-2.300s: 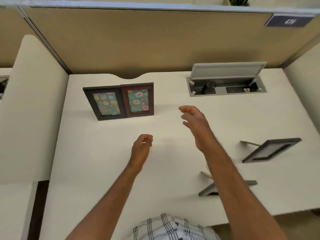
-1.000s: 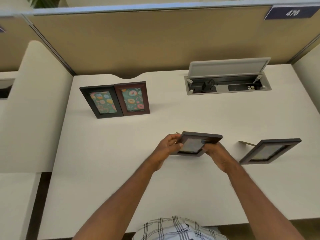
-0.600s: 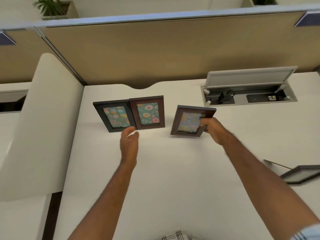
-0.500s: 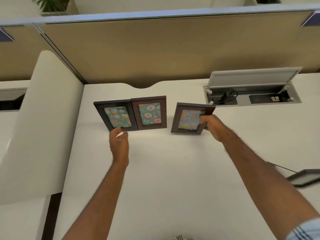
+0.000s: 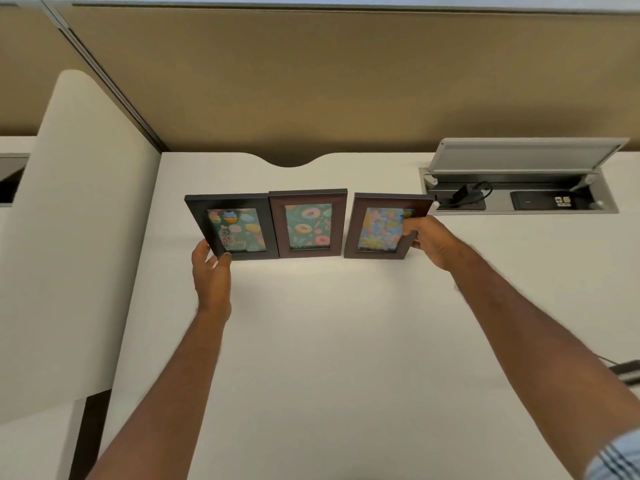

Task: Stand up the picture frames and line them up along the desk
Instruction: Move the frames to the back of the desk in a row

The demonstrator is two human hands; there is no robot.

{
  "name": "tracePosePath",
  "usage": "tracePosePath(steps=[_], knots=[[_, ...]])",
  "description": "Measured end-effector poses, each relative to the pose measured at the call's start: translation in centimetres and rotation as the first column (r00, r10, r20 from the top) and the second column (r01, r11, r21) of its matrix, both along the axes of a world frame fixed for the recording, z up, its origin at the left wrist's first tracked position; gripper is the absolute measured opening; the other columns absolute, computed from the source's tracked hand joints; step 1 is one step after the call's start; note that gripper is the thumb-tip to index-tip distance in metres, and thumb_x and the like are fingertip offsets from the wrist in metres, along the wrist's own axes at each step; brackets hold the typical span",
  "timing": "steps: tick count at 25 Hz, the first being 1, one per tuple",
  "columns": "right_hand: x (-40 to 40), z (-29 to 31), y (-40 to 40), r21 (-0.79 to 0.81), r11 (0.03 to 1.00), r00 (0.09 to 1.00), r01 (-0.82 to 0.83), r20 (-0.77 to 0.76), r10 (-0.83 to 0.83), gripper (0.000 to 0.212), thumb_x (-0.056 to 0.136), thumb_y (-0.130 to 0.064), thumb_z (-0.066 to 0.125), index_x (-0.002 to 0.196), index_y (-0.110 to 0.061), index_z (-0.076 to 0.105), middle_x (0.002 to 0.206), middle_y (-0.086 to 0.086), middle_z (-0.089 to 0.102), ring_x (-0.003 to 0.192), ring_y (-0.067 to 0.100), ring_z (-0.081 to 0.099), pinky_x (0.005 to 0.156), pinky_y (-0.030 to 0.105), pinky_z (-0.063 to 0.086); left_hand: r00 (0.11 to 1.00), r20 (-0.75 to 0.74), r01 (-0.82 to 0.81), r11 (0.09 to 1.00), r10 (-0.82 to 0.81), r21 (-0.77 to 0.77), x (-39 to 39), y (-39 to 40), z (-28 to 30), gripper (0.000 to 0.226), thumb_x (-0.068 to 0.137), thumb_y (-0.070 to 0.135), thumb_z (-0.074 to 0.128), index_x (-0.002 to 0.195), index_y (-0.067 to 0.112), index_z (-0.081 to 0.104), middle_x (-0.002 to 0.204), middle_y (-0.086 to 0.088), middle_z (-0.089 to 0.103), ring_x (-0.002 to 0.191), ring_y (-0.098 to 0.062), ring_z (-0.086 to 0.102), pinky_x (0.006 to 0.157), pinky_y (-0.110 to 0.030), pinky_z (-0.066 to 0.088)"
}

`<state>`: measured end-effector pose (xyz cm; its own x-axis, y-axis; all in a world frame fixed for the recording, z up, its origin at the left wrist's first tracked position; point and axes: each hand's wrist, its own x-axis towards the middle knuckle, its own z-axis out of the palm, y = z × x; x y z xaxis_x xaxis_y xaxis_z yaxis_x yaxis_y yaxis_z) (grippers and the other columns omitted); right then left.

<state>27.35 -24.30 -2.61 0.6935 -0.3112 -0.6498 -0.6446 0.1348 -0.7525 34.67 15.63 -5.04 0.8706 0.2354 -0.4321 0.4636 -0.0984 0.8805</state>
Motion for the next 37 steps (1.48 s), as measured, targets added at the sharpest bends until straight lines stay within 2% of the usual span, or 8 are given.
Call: tracePosePath(steps=[3, 7, 15, 21, 24, 29, 33, 37], knots=[[0.4, -0.4, -0.1, -0.003, 1.0, 1.0, -0.011, -0.002, 0.011, 0.029, 0.084, -0.004, 0.055, 0.105, -0.023, 0.062, 0.113, -0.001, 0.07, 0.117, 0.025, 0.06, 0.101, 0.039, 0.046, 1.0, 0.018, 0.005, 1.0, -0.005, -0.001, 0.1, 0.0, -0.3, 0.051, 0.1, 0.011, 0.058, 0.148, 0.024, 0.045, 0.15, -0.001, 0.052, 0.137, -0.022, 0.048, 0.104, -0.031, 0.042], [0.7, -0.5, 0.3, 0.011, 1.0, 1.0, -0.009, -0.005, 0.009, 0.029, 0.085, -0.002, 0.053, 0.104, -0.023, 0.062, 0.11, -0.002, 0.071, 0.115, 0.025, 0.062, 0.093, 0.036, 0.048, 1.0, 0.015, 0.001, 1.0, -0.001, -0.002, 0.3, 0.1, -0.5, 0.054, 0.1, 0.011, 0.059, 0.15, 0.024, 0.042, 0.154, -0.002, 0.049, 0.14, -0.024, 0.047, 0.104, -0.032, 0.042], [0.9, -1.0, 0.2, 0.009, 1.0, 0.999, -0.012, -0.036, 0.012, 0.041, 0.088, -0.006, 0.054, 0.129, -0.014, 0.054, 0.134, 0.01, 0.063, 0.126, 0.031, 0.057, 0.112, 0.049, 0.042, 1.0, 0.001, 0.005, 1.0, -0.005, 0.003, 0.4, 0.1, -0.7, 0.057, 0.1, 0.012, 0.06, 0.152, 0.025, 0.039, 0.157, -0.004, 0.046, 0.142, -0.025, 0.045, 0.11, -0.038, 0.041], [0.9, -0.9, 0.2, 0.03, 0.999, 0.999, -0.015, -0.033, 0.016, 0.035, 0.087, -0.004, 0.053, 0.118, -0.019, 0.057, 0.127, 0.006, 0.065, 0.125, 0.03, 0.057, 0.109, 0.045, 0.044, 1.0, 0.007, 0.004, 1.0, -0.004, -0.003, 0.5, -0.1, -0.8, 0.058, 0.099, 0.011, 0.06, 0.151, 0.025, 0.039, 0.156, -0.003, 0.047, 0.141, -0.025, 0.046, 0.107, -0.036, 0.041], [0.7, -0.9, 0.3, 0.037, 0.999, 0.999, -0.007, -0.031, 0.008, 0.03, 0.086, -0.002, 0.053, 0.108, -0.022, 0.06, 0.118, 0.002, 0.068, 0.123, 0.029, 0.059, 0.104, 0.042, 0.046, 1.0, 0.002, 0.008, 1.0, -0.008, -0.001, 0.3, 0.1, -0.9, 0.059, 0.099, 0.011, 0.06, 0.152, 0.025, 0.038, 0.157, -0.003, 0.045, 0.142, -0.025, 0.045, 0.11, -0.039, 0.041], [0.4, -1.2, 0.3, 0.015, 1.0, 0.999, -0.015, -0.032, 0.016, 0.038, 0.089, -0.004, 0.053, 0.125, -0.014, 0.054, 0.129, 0.008, 0.064, 0.125, 0.03, 0.057, 0.111, 0.046, 0.043, 1.0, 0.001, 0.003, 1.0, -0.003, -0.006, 0.4, 0.2, -1.2, 0.059, 0.099, 0.01, 0.06, 0.151, 0.025, 0.039, 0.156, -0.004, 0.047, 0.141, -0.025, 0.046, 0.11, -0.04, 0.042], [0.7, -1.2, 0.2, 0.009, 1.0, 1.0, 0.013, -0.028, -0.013, 0.036, 0.088, -0.002, 0.053, 0.122, -0.013, 0.055, 0.129, 0.01, 0.064, 0.124, 0.031, 0.057, 0.105, 0.042, 0.045, 1.0, -0.002, 0.005, 1.0, -0.005, -0.014, 0.4, 0.3, -1.2, 0.059, 0.099, 0.009, 0.06, 0.152, 0.025, 0.039, 0.157, -0.004, 0.046, 0.141, -0.026, 0.046, 0.108, -0.038, 0.042], [1.1, -1.0, 0.1, 0.0, 1.0, 0.999, 0.016, -0.036, -0.016, 0.037, 0.088, -0.003, 0.054, 0.123, -0.011, 0.054, 0.128, 0.009, 0.064, 0.125, 0.031, 0.056, 0.109, 0.045, 0.044, 1.0, 0.009, 0.004, 1.0, -0.003, -0.022, 0.5, 0.4, -1.3, 0.058, 0.098, 0.007, 0.059, 0.151, 0.024, 0.041, 0.155, -0.003, 0.048, 0.14, -0.025, 0.048, 0.109, -0.038, 0.042]])
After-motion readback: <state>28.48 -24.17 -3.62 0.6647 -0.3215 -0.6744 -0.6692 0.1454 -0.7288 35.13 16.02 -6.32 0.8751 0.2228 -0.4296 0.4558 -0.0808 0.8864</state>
